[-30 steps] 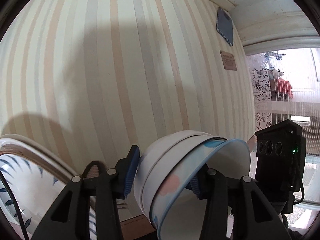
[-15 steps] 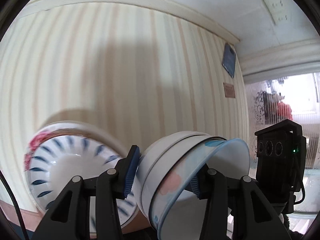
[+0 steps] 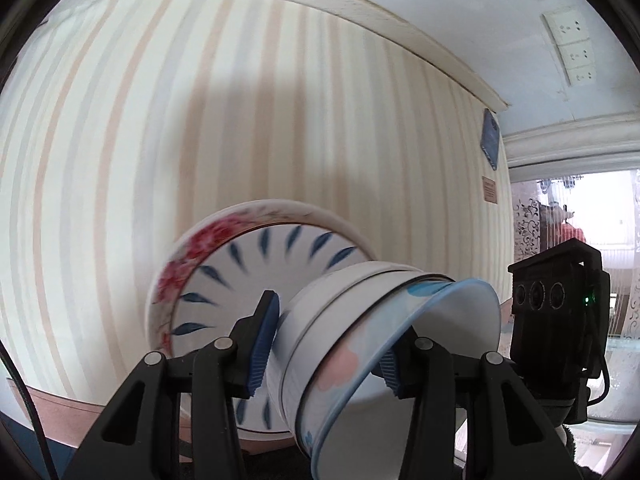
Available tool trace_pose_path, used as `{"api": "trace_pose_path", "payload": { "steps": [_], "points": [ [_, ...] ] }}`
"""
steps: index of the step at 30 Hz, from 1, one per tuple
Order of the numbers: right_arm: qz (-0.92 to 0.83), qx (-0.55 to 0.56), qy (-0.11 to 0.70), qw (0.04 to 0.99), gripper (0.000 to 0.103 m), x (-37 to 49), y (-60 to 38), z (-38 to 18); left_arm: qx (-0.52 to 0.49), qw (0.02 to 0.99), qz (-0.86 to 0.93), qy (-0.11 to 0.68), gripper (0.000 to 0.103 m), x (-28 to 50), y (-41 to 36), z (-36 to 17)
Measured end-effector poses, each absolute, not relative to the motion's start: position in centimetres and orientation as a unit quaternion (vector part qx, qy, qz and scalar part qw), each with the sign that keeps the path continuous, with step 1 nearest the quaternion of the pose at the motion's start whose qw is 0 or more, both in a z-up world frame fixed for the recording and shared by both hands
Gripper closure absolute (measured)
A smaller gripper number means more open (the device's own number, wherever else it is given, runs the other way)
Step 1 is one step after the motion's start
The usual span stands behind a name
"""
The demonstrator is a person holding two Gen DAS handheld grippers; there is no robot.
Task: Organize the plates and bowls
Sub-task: 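Lift the bowl stack and carry it over the plate stack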
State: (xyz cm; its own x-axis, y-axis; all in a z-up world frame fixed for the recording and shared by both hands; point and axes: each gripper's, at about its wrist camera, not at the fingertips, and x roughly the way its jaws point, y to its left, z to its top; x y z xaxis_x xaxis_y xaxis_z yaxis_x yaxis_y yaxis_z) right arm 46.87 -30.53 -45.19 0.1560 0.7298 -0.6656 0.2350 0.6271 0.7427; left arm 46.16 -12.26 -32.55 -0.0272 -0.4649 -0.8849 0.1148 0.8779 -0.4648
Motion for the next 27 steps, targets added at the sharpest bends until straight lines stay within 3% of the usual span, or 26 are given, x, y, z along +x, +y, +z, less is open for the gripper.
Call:
{"api": "trace_pose_path", "payload": {
  "steps": [27],
  "points": [
    [0.165,0.376,0.637,0.652,0.051,47.7,-28.4,-47.8,-0.107,0.682,-0.200,0.695,0.061,46.8,-9.7,-35.8]
  ]
}}
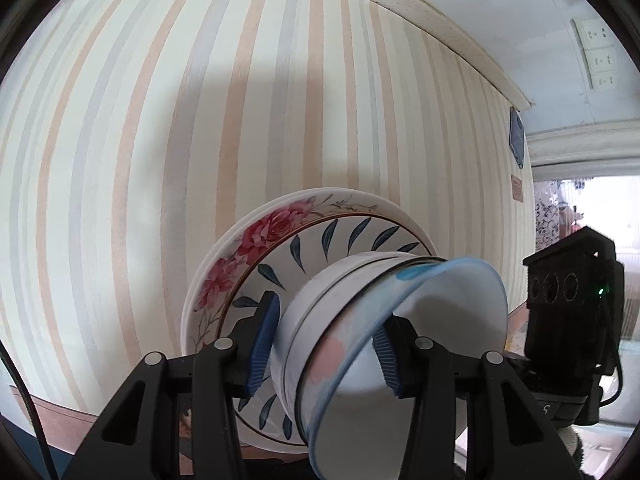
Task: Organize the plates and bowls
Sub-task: 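Lift the bowl stack and carry it over the plate stack, then lower the bowl stack onto the blue-striped plate and open both grippers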
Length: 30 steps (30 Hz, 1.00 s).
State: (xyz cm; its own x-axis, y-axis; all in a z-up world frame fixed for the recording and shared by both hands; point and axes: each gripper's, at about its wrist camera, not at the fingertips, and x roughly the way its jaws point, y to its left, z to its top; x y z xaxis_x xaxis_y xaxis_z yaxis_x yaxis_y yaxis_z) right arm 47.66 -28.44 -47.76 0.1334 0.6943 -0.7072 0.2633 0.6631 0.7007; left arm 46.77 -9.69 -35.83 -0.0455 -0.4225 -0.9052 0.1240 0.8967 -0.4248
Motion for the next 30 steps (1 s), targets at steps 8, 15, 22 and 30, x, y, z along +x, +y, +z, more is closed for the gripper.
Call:
{"api": "trace_pose_path", "payload": {
  "steps": [8,15,22,30],
  "points": [
    [0.143,0.314,0.637,0.690,0.051,46.9,-27.7,-44.9,-0.038,0.735,-0.160,0.658,0.062,45.7,-8.7,-32.9],
    [0.109,0.222,0.614,0.750,0.022,45.3,-27.2,-39.4,-0.008,0.775,-0.141,0.616,0.060,43.7,-8.0,-29.1],
    [0.074,0.160,0.577,0.797,0.011,42.7,-26.5,-34.3,0.007,0.812,-0.125,0.570,0.016,42.0,-7.3,-25.9],
    [0.026,0.133,0.525,0.840,0.007,39.4,-27.2,-29.1,0.006,0.841,-0.109,0.530,0.015,39.4,-6.4,-22.7]
  ]
}}
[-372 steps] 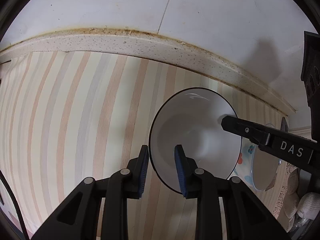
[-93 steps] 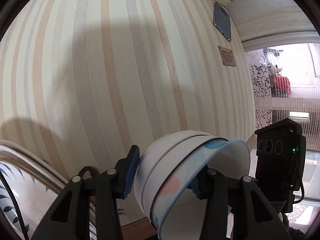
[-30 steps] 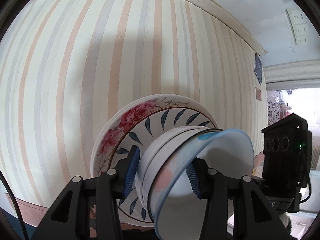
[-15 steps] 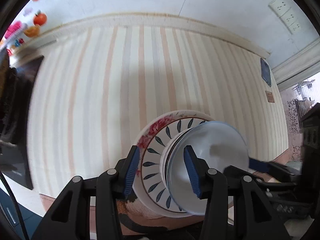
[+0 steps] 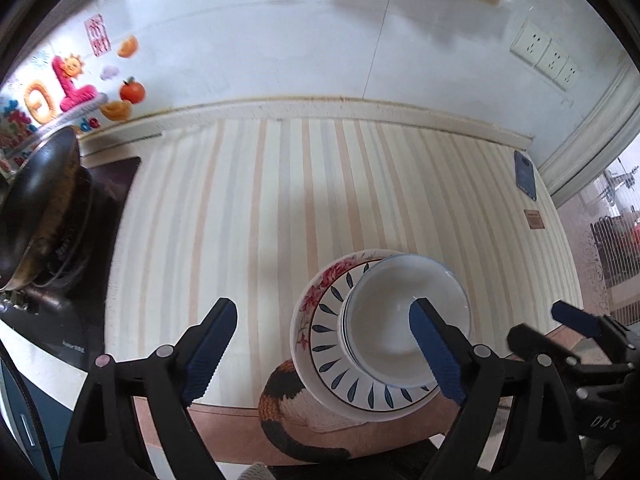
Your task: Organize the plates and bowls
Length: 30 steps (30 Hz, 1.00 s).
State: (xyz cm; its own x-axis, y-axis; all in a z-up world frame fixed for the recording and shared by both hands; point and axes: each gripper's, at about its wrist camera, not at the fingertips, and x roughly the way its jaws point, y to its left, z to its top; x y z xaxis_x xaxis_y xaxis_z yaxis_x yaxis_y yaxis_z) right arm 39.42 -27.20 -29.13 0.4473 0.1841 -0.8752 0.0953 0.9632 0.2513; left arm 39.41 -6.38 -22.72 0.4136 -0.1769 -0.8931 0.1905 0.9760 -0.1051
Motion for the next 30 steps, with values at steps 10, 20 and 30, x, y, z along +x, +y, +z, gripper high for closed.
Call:
{"api": "trace_pose_path", "payload": {
  "steps": [10,20,30],
  "points": [
    [0.018,0.121,0.464,0.877,0.005,33.2,-27.9,-23.4,0.005,0.871,-0.099,0.481,0.000,34.4,-6.9,-18.4],
    [0.030,0.084,0.416,0.905,0.004,25.0,-27.5,-18.5,-0.008,0.911,-0.061,0.408,0.000,26.3,-6.2,-12.6],
    [0.034,0.068,0.380,0.922,0.004,15.4,-26.3,-14.5,-0.014,0.926,-0.028,0.377,0.000,16.6,-4.6,-9.4]
  ]
}}
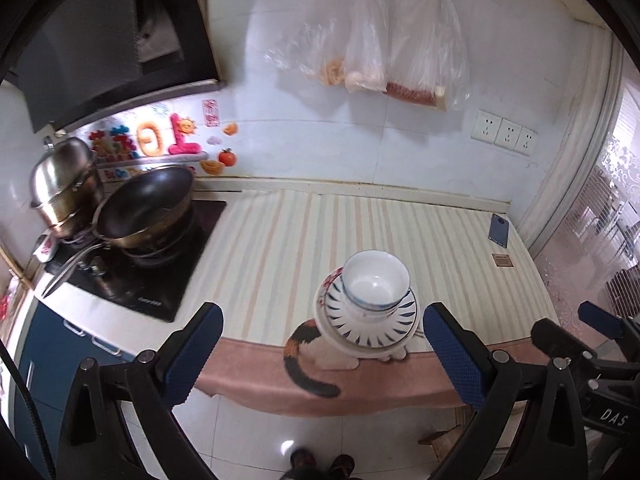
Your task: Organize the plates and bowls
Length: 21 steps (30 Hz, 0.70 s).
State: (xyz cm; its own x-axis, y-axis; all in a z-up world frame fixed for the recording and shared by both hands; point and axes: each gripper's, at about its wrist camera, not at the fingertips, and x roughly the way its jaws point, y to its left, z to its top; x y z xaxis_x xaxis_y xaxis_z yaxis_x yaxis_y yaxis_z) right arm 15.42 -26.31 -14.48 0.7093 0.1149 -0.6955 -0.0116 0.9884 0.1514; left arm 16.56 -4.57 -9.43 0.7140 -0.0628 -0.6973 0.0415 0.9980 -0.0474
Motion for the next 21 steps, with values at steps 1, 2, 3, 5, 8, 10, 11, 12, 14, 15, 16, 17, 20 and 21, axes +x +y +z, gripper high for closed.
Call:
{"api": "trace_pose_path", "payload": {
  "steps": [1,2,3,5,8,10,11,12,14,15,16,17,20,21],
  "points": [
    [0.035,0.067,0.374,0.924,0.004,14.1,-26.1,-14.0,-0.015,0.928,-0.025,0.372,0.000,15.4,-4.3,-9.0],
    [0.034,0.067,0.370,0.926,0.004,13.1,-26.0,-13.6,-0.014,0.929,-0.024,0.369,0.000,14.7,-4.2,-8.8],
    [0.033,0.067,0.365,0.928,0.004,12.2,-25.8,-13.2,-0.012,0.931,-0.022,0.364,0.000,13.7,-3.9,-8.4],
    [0.028,0.065,0.354,0.932,0.003,10.0,-25.4,-12.4,-0.008,0.934,-0.018,0.356,0.000,12.1,-3.6,-7.8],
    [0.023,0.068,0.344,0.936,0.003,6.8,-24.6,-11.3,-0.005,0.938,-0.017,0.345,0.000,9.4,-2.8,-6.9],
    [0.019,0.065,0.340,0.938,0.003,5.1,-23.9,-10.9,0.001,0.938,-0.016,0.345,0.000,8.0,-2.2,-6.6],
    [0.018,0.064,0.338,0.939,0.003,3.9,-23.4,-10.5,0.002,0.938,-0.016,0.346,0.000,7.4,-2.0,-6.5],
    [0.017,0.065,0.336,0.939,0.003,3.3,-23.1,-10.4,0.003,0.938,-0.017,0.347,0.000,6.5,-1.5,-6.4],
    [0.016,0.064,0.335,0.940,0.003,1.7,-22.4,-10.1,0.002,0.938,-0.017,0.347,0.000,5.4,-0.9,-6.3],
    [0.015,0.064,0.333,0.941,0.003,0.8,-22.0,-10.0,0.001,0.938,-0.017,0.346,0.000,4.7,-0.6,-6.3],
    [0.013,0.062,0.331,0.942,0.003,0.1,-21.6,-9.9,0.000,0.939,-0.016,0.344,0.000,4.0,-0.2,-6.3],
    [0.010,0.059,0.328,0.943,0.003,-0.8,-21.2,-9.8,-0.001,0.939,-0.014,0.342,0.000,3.5,0.1,-6.3],
    [0.009,0.058,0.327,0.943,0.003,-2.5,-20.4,-9.8,-0.005,0.940,-0.015,0.342,0.000,2.0,0.8,-6.4],
    [0.008,0.058,0.327,0.943,0.003,-3.1,-20.1,-9.9,-0.005,0.940,-0.015,0.341,0.000,1.5,1.0,-6.4]
  ]
}}
